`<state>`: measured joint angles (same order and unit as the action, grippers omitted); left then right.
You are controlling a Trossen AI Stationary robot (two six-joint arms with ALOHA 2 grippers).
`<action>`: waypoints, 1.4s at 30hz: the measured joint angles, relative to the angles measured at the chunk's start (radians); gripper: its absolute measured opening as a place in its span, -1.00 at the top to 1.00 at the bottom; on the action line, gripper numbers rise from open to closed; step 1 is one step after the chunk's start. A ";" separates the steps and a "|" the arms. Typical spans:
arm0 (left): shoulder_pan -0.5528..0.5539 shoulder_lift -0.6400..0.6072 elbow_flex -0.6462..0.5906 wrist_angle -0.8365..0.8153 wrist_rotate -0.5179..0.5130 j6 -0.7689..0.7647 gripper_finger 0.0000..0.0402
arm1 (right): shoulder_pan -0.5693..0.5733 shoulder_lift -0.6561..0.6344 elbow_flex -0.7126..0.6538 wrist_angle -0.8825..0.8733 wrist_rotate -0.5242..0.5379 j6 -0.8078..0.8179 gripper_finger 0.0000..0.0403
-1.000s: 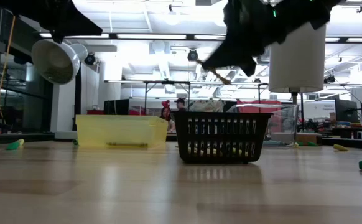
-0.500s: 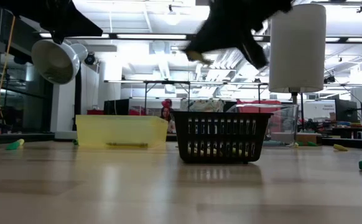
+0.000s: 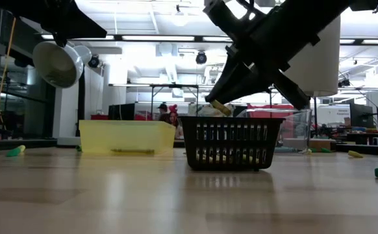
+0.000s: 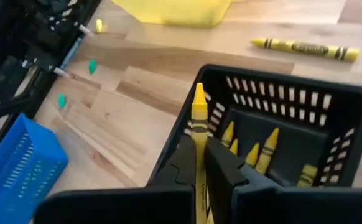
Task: Sort crayons
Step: Put the yellow crayon into the black bin
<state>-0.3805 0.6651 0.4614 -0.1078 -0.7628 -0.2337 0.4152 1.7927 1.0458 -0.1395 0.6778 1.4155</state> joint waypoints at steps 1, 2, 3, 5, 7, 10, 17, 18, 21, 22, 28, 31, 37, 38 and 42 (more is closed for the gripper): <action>0.000 0.000 0.000 -0.001 0.000 0.000 1.00 | 0.000 0.000 0.000 -0.001 -0.009 0.006 0.99; 0.000 0.000 0.000 -0.001 0.000 0.000 1.00 | 0.000 0.000 0.000 -0.001 -0.025 0.008 0.97; 0.000 0.000 0.000 0.000 0.000 0.000 1.00 | 0.000 0.000 0.000 0.000 -0.040 0.009 0.96; 0.000 0.000 0.000 -0.001 0.000 0.000 1.00 | 0.000 0.000 0.000 0.000 -0.062 0.009 0.93; 0.000 0.000 0.000 -0.001 0.000 0.000 1.00 | 0.000 0.000 0.000 0.000 -0.087 0.016 0.89; 0.000 0.000 0.000 -0.001 0.000 0.000 1.00 | 0.000 0.000 0.000 -0.003 -0.102 0.038 0.81; 0.000 0.000 0.000 -0.001 0.000 0.000 1.00 | 0.000 0.000 0.000 0.012 -0.127 -0.024 0.57; 0.000 0.000 0.000 -0.001 0.000 0.000 1.00 | 0.000 0.000 0.000 0.019 -0.135 -0.034 0.54; 0.000 0.000 0.000 -0.001 0.000 0.000 1.00 | 0.000 -0.010 0.000 0.043 -0.144 -0.129 0.44; 0.000 0.000 0.000 -0.001 0.000 0.000 1.00 | 0.000 -0.024 0.000 0.051 -0.143 -0.185 0.42; 0.000 0.000 0.000 0.000 0.000 0.000 1.00 | -0.030 -0.181 0.001 0.054 -0.102 -0.611 0.39; 0.000 0.000 0.000 0.000 0.001 0.000 1.00 | -0.053 -0.237 0.002 0.050 -0.080 -0.861 0.39; 0.000 0.000 0.000 -0.001 -0.003 0.001 1.00 | -0.117 -0.289 0.002 0.090 0.050 -1.361 0.39; 0.000 0.000 0.000 0.000 -0.005 0.001 1.00 | -0.128 -0.289 0.002 0.104 0.070 -1.385 0.39; 0.000 0.000 0.000 -0.001 -0.009 0.019 1.00 | -0.183 -0.289 0.002 0.073 0.038 -1.394 0.39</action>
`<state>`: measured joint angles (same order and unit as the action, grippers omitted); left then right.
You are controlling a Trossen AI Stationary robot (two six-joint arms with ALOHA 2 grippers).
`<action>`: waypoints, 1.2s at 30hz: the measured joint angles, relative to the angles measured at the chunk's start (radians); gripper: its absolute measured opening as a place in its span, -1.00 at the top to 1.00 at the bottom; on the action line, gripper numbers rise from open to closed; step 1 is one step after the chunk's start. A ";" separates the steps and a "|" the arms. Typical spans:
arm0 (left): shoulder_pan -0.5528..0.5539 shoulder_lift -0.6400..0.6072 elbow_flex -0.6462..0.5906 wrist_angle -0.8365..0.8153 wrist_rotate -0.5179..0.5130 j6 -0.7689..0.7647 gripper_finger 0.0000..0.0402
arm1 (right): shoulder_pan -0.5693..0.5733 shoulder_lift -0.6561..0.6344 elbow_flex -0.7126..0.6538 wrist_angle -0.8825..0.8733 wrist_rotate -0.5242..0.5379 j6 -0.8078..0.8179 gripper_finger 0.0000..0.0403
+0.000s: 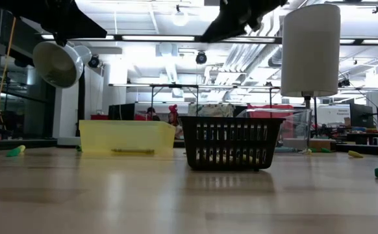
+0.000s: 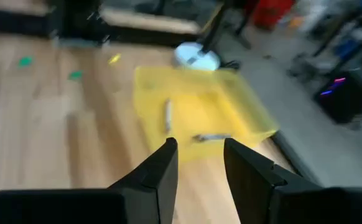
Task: Sort crayons
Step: Put the yellow crayon into the black bin
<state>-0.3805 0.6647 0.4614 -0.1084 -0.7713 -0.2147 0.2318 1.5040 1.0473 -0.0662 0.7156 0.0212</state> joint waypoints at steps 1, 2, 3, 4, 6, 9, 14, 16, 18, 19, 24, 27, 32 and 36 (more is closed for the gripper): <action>0.000 0.000 0.000 0.000 -0.001 0.006 1.00 | -0.017 0.000 0.000 -0.019 -0.046 -0.001 0.39; 0.000 0.000 0.000 0.000 -0.001 0.008 1.00 | -0.035 0.001 0.000 -0.037 -0.091 -0.001 0.39; 0.000 0.000 0.000 0.000 -0.001 0.009 1.00 | -0.054 0.001 0.000 -0.055 -0.128 0.004 0.39; 0.000 0.000 0.000 0.001 -0.001 0.009 1.00 | -0.070 0.001 0.000 -0.070 -0.158 0.014 0.39; 0.000 0.000 0.000 0.000 -0.002 0.008 1.00 | -0.103 0.001 0.000 -0.096 -0.209 0.033 0.39; 0.000 0.000 0.000 0.000 -0.002 0.009 1.00 | -0.137 0.001 -0.001 -0.111 -0.277 0.042 0.39; 0.000 0.000 0.000 0.000 -0.002 0.009 1.00 | -0.160 0.001 -0.001 -0.106 -0.324 0.039 0.39; 0.000 0.001 0.000 -0.001 -0.001 0.008 1.00 | -0.161 0.001 -0.001 -0.106 -0.324 0.039 0.39; 0.000 0.007 0.000 -0.001 -0.001 0.008 1.00 | -0.160 0.001 -0.001 -0.106 -0.324 0.041 0.39; 0.000 0.011 0.000 -0.001 -0.001 0.008 1.00 | -0.160 0.001 -0.001 -0.106 -0.327 0.041 0.39; 0.000 0.043 0.000 -0.002 -0.002 0.009 1.00 | -0.160 0.001 -0.001 -0.111 -0.336 0.042 0.39; 0.001 0.061 0.000 0.002 -0.022 0.009 1.00 | -0.160 0.001 -0.001 -0.110 -0.336 0.042 0.39; 0.001 0.077 0.000 0.008 -0.060 0.010 1.00 | -0.192 0.019 -0.001 -0.103 -0.371 0.113 0.39; 0.001 0.076 0.000 0.015 -0.062 0.041 1.00 | -0.245 0.090 -0.001 -0.081 -0.507 0.135 0.39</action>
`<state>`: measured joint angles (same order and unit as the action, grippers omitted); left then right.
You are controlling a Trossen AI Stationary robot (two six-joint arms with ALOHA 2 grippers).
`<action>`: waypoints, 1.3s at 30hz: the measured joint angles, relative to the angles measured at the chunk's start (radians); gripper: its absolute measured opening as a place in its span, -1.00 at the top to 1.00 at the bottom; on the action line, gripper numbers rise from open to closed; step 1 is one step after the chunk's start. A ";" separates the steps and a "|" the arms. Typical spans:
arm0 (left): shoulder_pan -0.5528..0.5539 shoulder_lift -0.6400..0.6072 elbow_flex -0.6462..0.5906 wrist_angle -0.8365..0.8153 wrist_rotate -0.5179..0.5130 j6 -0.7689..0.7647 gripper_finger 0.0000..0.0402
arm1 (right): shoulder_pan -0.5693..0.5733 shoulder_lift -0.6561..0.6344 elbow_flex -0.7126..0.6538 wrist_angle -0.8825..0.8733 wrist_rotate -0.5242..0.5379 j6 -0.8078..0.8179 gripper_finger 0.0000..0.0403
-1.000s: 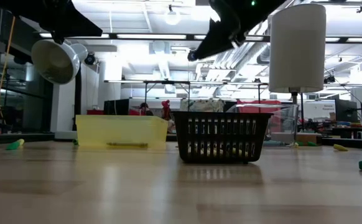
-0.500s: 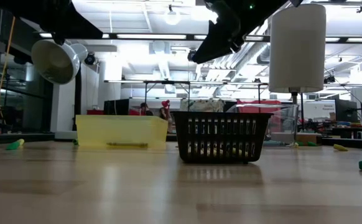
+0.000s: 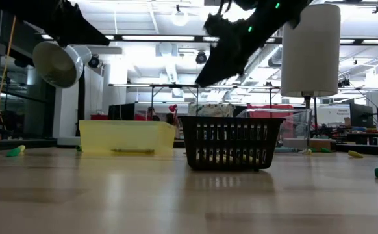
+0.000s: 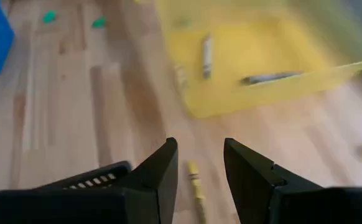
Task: Sort crayons
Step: Put the yellow crayon into the black bin
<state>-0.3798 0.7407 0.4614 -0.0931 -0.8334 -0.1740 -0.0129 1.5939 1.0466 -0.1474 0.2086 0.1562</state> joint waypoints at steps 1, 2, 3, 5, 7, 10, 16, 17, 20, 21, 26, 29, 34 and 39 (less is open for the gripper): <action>0.000 0.000 0.000 0.016 0.000 0.013 1.00 | -0.011 0.025 0.000 0.018 -0.037 -0.002 0.39; 0.000 0.000 0.000 0.032 0.000 0.025 1.00 | -0.021 0.052 0.000 0.039 -0.066 -0.009 0.39; 0.000 0.000 0.000 0.045 0.000 0.040 1.00 | -0.031 0.078 0.000 0.061 -0.087 -0.019 0.39; 0.000 0.000 0.000 0.062 0.000 0.068 1.00 | -0.046 0.121 0.000 0.107 -0.115 -0.044 0.39; 0.000 0.000 0.000 0.067 0.000 0.082 1.00 | -0.060 0.153 0.000 0.121 -0.121 -0.070 0.39; 0.000 0.000 0.000 0.066 0.000 0.096 1.00 | -0.077 0.185 0.000 0.112 -0.112 -0.118 0.39; 0.000 0.000 0.000 0.062 0.000 0.098 1.00 | -0.102 0.196 0.000 0.020 -0.112 -0.250 0.39; 0.000 0.000 0.000 0.062 0.000 0.097 1.00 | -0.105 0.196 0.000 0.004 -0.112 -0.270 0.39; 0.000 0.000 0.000 0.062 0.000 0.096 1.00 | -0.105 0.196 0.000 -0.035 -0.125 -0.319 0.39; 0.000 0.000 0.000 0.062 0.001 0.090 1.00 | -0.105 0.196 0.000 -0.051 -0.140 -0.335 0.39; 0.000 0.000 0.000 0.062 0.011 0.074 1.00 | -0.104 0.196 0.000 -0.102 -0.167 -0.348 0.39; 0.000 0.000 0.000 0.062 0.011 0.073 1.00 | -0.104 0.196 0.000 -0.121 -0.169 -0.348 0.39; 0.000 0.000 0.000 0.061 0.011 0.073 1.00 | -0.103 0.203 0.000 -0.131 -0.228 -0.348 0.39; 0.000 0.000 0.000 0.059 0.012 0.073 1.00 | -0.103 0.249 -0.001 -0.141 -0.228 -0.333 0.39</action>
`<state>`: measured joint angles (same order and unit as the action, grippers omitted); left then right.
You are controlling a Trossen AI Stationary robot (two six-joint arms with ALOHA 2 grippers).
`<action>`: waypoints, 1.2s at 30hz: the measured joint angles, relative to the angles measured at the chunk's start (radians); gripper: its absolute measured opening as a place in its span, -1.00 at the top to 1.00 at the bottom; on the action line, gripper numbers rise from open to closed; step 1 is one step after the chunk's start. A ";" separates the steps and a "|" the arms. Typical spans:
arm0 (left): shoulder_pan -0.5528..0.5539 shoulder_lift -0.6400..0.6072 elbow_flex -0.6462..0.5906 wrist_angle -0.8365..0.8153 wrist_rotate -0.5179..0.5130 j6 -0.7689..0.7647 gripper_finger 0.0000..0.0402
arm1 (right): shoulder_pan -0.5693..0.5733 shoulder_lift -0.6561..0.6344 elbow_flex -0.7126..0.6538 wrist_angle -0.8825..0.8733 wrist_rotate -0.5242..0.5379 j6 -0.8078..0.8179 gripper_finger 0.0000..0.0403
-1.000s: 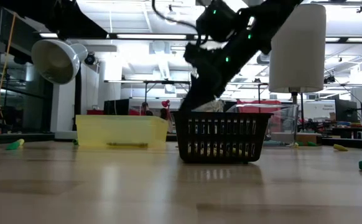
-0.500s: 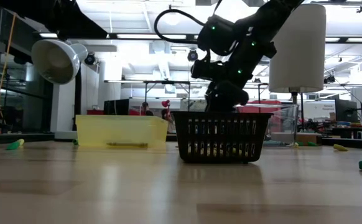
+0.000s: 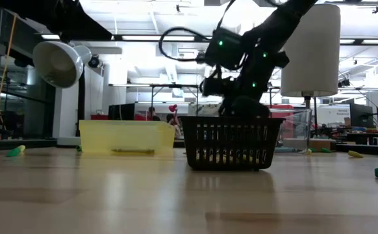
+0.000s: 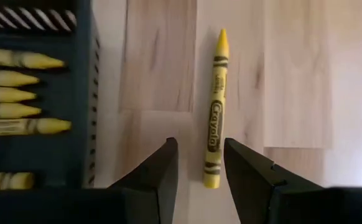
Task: Sort crayons
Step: Put the yellow crayon into the black bin
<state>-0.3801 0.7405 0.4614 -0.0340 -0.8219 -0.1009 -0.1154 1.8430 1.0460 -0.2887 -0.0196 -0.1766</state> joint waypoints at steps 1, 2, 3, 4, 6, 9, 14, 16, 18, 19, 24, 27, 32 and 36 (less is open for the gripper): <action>0.000 0.000 0.000 0.001 0.000 0.000 1.00 | 0.000 0.011 0.000 0.006 0.001 0.000 0.39; 0.000 0.000 0.000 0.001 0.000 0.000 1.00 | 0.000 0.021 0.000 0.010 0.011 0.002 0.39; 0.000 0.000 0.000 0.000 0.000 0.000 1.00 | 0.000 0.027 0.000 0.016 0.015 0.003 0.39; 0.000 0.000 0.000 0.001 0.000 0.000 1.00 | 0.000 0.031 0.000 0.018 0.020 0.003 0.39; 0.000 0.000 0.000 0.000 0.000 0.000 1.00 | 0.000 0.040 0.002 0.023 0.027 0.002 0.39; 0.000 0.000 0.000 0.000 0.000 0.000 1.00 | 0.000 0.049 0.004 0.020 0.028 0.015 0.39; 0.000 0.000 0.000 0.001 0.000 0.000 1.00 | 0.000 0.051 0.004 0.017 0.038 0.023 0.41; 0.000 0.000 0.000 0.001 0.000 0.000 1.00 | 0.001 0.051 0.004 0.014 0.037 0.034 0.49; 0.000 0.000 0.000 0.001 0.000 0.000 1.00 | 0.002 0.052 0.003 0.006 0.038 0.039 0.64; 0.000 0.000 0.000 0.001 0.000 0.000 1.00 | 0.003 0.052 0.003 0.005 0.039 0.038 0.75; 0.000 0.000 0.000 0.001 0.000 0.000 1.00 | 0.012 0.050 0.002 0.004 0.065 0.031 0.92; 0.000 0.000 0.000 0.001 0.000 0.000 1.00 | 0.010 0.036 0.001 -0.003 0.069 0.038 0.97; 0.000 0.000 0.000 0.001 0.000 -0.002 1.00 | 0.008 -0.026 -0.005 -0.069 0.110 0.037 0.98; 0.000 0.000 0.000 0.001 0.000 -0.003 1.00 | 0.009 -0.103 -0.004 -0.130 0.153 0.045 0.99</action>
<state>-0.3805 0.7406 0.4614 -0.0330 -0.8219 -0.1036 -0.1064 1.7396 1.0420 -0.4184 0.1329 -0.1314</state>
